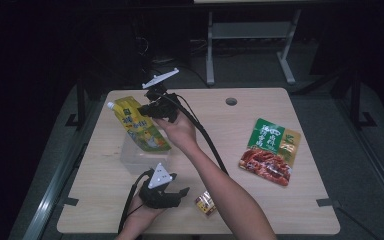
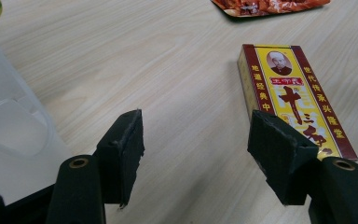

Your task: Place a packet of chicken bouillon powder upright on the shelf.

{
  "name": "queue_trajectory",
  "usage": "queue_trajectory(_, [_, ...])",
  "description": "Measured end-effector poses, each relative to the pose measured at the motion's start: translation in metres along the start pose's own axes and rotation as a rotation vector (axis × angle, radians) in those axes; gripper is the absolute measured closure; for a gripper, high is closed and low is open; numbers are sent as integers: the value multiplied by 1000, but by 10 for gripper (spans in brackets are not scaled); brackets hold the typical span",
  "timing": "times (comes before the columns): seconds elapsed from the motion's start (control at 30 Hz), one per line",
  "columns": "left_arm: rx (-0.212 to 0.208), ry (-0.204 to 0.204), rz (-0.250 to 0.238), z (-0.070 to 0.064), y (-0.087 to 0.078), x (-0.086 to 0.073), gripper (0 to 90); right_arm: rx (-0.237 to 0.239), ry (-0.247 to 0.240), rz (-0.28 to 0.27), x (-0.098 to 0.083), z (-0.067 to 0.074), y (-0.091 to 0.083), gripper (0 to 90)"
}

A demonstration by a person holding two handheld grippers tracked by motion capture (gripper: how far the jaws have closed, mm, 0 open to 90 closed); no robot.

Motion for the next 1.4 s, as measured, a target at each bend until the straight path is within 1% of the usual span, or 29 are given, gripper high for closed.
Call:
queue_trajectory(0.13, [-1,-1,1,0,0,0,354,-6,10,-9,-5,-1,6,900])
queue_trajectory(0.2, [-2,-6,-4,-1,0,0,355,-12,14,-11,-8,-2,8,900])
queue_trajectory(0.23, [-3,-16,-12,-2,1,1,355,-15,23,-13,-9,-3,8,900])
queue_trajectory(0.3, [-4,-13,-9,-2,1,1,354,-16,23,-17,-11,-4,9,900])
queue_trajectory(0.33, [-4,-14,-10,-2,2,1,355,-29,17,-17,-15,-6,9,900])
queue_trajectory(0.37, [-4,-14,-10,-2,2,1,354,-29,17,-17,-15,-6,9,900])
queue_trajectory(0.4, [-5,-12,-10,-3,2,1,355,-31,27,-15,-20,-6,9,897])
queue_trajectory(0.53, [-6,-7,-2,-3,2,0,354,-26,20,-23,-24,-9,7,889])
queue_trajectory(0.57, [-5,-14,-7,-3,2,1,355,-24,25,-17,-25,-8,6,880])
queue_trajectory(0.63, [-3,-15,-4,-2,2,1,355,-17,17,2,-28,-8,5,824])
queue_trajectory(0.67, [0,-11,-3,-1,1,1,354,-19,18,12,-30,-7,4,812])
queue_trajectory(0.73, [1,-13,-4,0,1,1,355,-29,-3,35,-34,-7,5,790])
queue_trajectory(0.77, [2,-13,-4,0,1,1,355,-32,-1,53,-37,-6,5,779])
queue_trajectory(0.87, [3,-7,1,0,1,0,355,-19,5,89,-46,-6,6,770])
queue_trajectory(0.93, [2,-8,2,-1,1,0,355,-27,-7,109,-52,-7,6,769])
queue_trajectory(0.97, [1,-8,3,-1,1,0,355,-13,-3,123,-57,-6,7,762])
queue_trajectory(1.0, [1,-11,-1,-1,1,0,354,-12,1,134,-60,-5,7,757])
queue_trajectory(1.03, [0,-9,1,-1,1,0,355,-13,-17,153,-65,-6,8,755])
queue_trajectory(1.13, [2,-6,4,-1,1,0,355,-9,-46,190,-76,-9,8,775])
queue_trajectory(1.17, [2,-5,6,-1,1,0,355,-2,-36,196,-78,-8,8,779])
queue_trajectory(1.2, [2,-1,13,0,1,-1,355,2,-16,207,-81,-7,8,788])
queue_trajectory(1.23, [2,-1,12,-1,1,-1,355,11,-28,211,-83,-7,9,810])
queue_trajectory(1.27, [2,-3,11,-1,1,0,355,15,-23,223,-85,-7,9,813])
queue_trajectory(1.3, [2,-3,11,-1,1,0,355,9,-43,232,-86,-8,10,821])
queue_trajectory(1.33, [2,-3,11,-1,1,0,355,11,-48,244,-88,-8,11,827])
queue_trajectory(1.4, [2,-2,11,-1,1,0,354,23,-44,259,-90,-6,13,841])
Point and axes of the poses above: each handheld gripper's, and its own axes: y roughly forward along the jaws, x roughly out of its top, z roughly to its left, the point moved 10 cm from there along y, roughly forward along the jaws, and after that the axes turned 3 degrees about x, right-handed, at the moved point
